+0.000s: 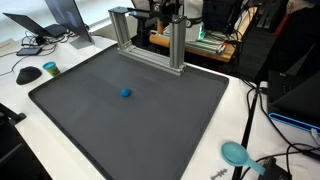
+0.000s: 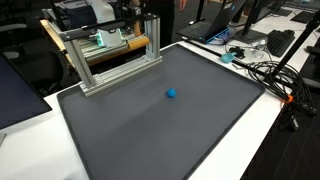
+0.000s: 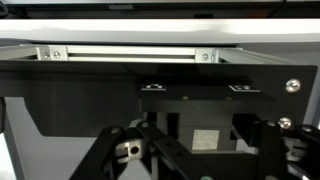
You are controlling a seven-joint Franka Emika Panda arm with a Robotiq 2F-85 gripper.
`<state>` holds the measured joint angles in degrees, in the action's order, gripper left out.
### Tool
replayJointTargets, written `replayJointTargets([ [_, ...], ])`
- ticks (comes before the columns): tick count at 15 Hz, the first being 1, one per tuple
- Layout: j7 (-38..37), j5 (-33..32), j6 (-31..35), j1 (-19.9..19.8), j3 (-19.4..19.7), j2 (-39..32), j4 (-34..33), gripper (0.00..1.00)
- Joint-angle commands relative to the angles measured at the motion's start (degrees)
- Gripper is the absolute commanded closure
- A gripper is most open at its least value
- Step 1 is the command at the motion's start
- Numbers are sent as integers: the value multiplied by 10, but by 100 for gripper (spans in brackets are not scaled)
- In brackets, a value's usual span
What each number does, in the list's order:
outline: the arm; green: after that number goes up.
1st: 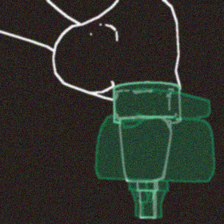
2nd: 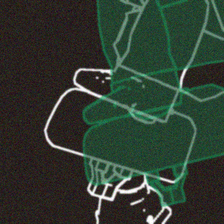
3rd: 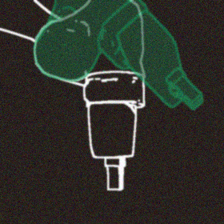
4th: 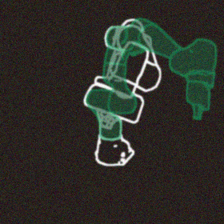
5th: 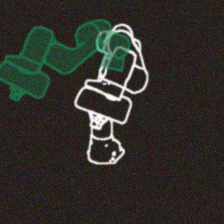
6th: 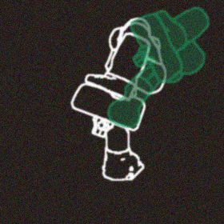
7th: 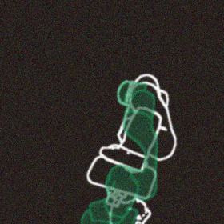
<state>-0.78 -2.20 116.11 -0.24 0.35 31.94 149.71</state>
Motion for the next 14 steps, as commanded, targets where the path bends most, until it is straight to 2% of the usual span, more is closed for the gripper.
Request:
replayJointTargets([
  [1,-3,5,-16,1,-3,9,1,55],
  [3,-3,6,-16,1,-4,12,3,66],
  [9,-4,7,-16,2,-5,15,8,66],
  [12,-1,10,-20,2,-3,26,15,53],
  [14,3,13,-22,4,-1,38,23,53],
])
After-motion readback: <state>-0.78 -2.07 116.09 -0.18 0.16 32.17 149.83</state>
